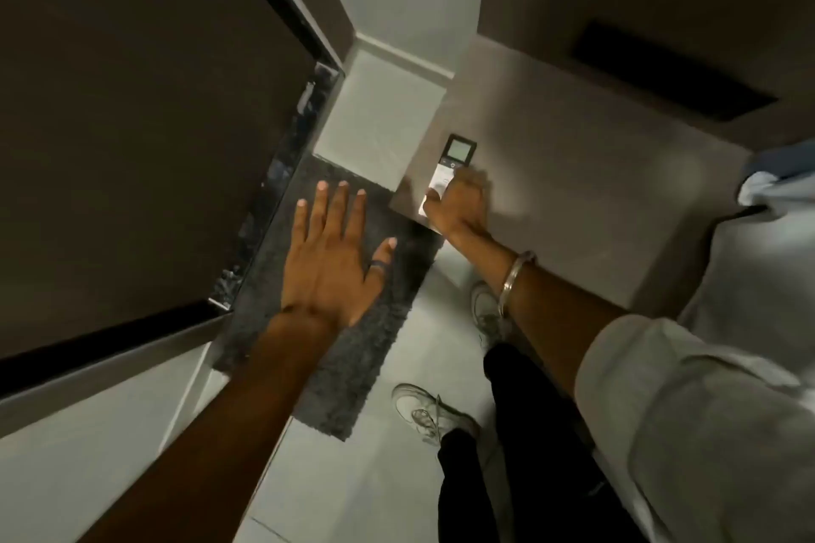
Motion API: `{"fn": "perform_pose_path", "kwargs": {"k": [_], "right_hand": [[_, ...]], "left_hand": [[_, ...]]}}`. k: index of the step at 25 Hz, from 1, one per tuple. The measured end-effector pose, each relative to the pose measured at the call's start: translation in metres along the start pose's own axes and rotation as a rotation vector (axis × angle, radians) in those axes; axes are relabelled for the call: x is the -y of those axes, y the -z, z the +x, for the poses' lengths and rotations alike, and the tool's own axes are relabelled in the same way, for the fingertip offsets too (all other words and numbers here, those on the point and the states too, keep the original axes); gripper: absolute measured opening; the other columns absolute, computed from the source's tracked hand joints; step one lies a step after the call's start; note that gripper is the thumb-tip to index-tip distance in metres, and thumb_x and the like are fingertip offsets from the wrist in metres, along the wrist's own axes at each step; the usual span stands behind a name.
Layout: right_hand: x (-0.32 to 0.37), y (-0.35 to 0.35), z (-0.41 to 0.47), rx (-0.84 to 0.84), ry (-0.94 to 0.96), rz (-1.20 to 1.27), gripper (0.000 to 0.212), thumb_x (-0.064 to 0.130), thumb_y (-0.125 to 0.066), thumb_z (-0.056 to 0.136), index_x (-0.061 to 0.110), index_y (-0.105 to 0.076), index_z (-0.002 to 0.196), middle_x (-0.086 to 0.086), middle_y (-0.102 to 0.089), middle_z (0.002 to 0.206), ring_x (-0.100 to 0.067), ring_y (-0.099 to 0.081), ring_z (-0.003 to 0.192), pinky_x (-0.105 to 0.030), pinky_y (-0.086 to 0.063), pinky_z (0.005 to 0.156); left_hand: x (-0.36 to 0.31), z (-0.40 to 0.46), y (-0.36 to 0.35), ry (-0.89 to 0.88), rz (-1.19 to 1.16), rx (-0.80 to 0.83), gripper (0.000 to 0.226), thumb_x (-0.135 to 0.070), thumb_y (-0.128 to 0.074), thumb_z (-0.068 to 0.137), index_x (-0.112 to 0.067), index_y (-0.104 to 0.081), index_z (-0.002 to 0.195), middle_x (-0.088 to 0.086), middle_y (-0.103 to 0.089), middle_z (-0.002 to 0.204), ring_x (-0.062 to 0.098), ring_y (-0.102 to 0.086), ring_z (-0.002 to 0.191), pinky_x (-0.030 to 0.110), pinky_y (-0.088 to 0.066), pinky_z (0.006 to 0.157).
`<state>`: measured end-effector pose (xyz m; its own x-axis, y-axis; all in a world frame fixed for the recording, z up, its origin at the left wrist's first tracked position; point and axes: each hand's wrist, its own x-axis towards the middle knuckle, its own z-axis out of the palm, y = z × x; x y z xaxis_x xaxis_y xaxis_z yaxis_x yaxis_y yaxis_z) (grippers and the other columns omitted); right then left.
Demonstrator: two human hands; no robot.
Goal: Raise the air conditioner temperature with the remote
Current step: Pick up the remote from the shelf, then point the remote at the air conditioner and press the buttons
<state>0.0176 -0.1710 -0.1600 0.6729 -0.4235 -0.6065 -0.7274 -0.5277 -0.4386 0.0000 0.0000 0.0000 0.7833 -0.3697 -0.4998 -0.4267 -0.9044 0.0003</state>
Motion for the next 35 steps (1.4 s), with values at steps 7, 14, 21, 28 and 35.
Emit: {"fn": "perform_pose_path", "kwargs": {"k": [7,14,21,28,35], "right_hand": [[0.010,-0.058,0.070,-0.123,-0.247,0.010,0.125,0.047,-0.086,0.071,0.007,-0.012,0.164,-0.022,-0.035,0.159,-0.040,-0.051,0.132,-0.048,-0.056,0.100],[0.054,0.039,-0.044,0.179,-0.184,0.606,0.051,0.009,-0.086,0.069,0.014,-0.056,0.110,-0.015,-0.077,0.104,-0.037,-0.079,0.091,-0.048,-0.068,0.072],[0.257,0.205,-0.259,0.547,0.572,0.818,0.062,-0.001,-0.086,0.077,0.014,-0.052,0.127,-0.013,-0.077,0.094,-0.026,-0.078,0.060,-0.040,-0.065,0.055],[0.432,0.342,-0.494,0.764,1.295,0.860,0.050,-0.002,-0.084,0.082,0.015,-0.049,0.112,-0.006,-0.076,0.085,-0.025,-0.075,0.064,-0.046,-0.065,0.062],[0.480,0.398,-0.652,0.841,1.672,0.819,0.043,0.005,-0.077,0.089,0.016,-0.050,0.121,-0.016,-0.072,0.091,-0.033,-0.074,0.066,-0.050,-0.066,0.065]], "left_hand": [[0.021,0.030,-0.078,0.015,0.039,0.138,0.082,-0.064,-0.010,0.099,-0.016,-0.003,0.165,0.012,0.003,0.174,0.029,0.014,0.160,0.049,0.006,0.131],[0.021,-0.035,0.037,0.088,-0.089,-0.116,0.075,-0.058,-0.022,0.106,-0.014,-0.009,0.165,0.013,-0.004,0.174,0.029,0.009,0.161,0.051,0.001,0.132],[0.097,-0.198,0.271,0.272,0.087,-0.796,0.074,-0.055,-0.032,0.107,-0.014,-0.013,0.165,0.012,-0.008,0.175,0.029,0.001,0.162,0.050,-0.002,0.132],[0.166,-0.418,0.444,0.499,0.368,-1.434,0.076,-0.050,-0.040,0.105,-0.012,-0.013,0.165,0.014,-0.009,0.174,0.033,-0.001,0.161,0.048,0.000,0.132],[0.185,-0.555,0.530,0.599,0.525,-1.759,0.077,-0.048,-0.044,0.103,-0.008,-0.019,0.164,0.015,-0.013,0.173,0.033,-0.003,0.161,0.055,-0.009,0.131]]}}
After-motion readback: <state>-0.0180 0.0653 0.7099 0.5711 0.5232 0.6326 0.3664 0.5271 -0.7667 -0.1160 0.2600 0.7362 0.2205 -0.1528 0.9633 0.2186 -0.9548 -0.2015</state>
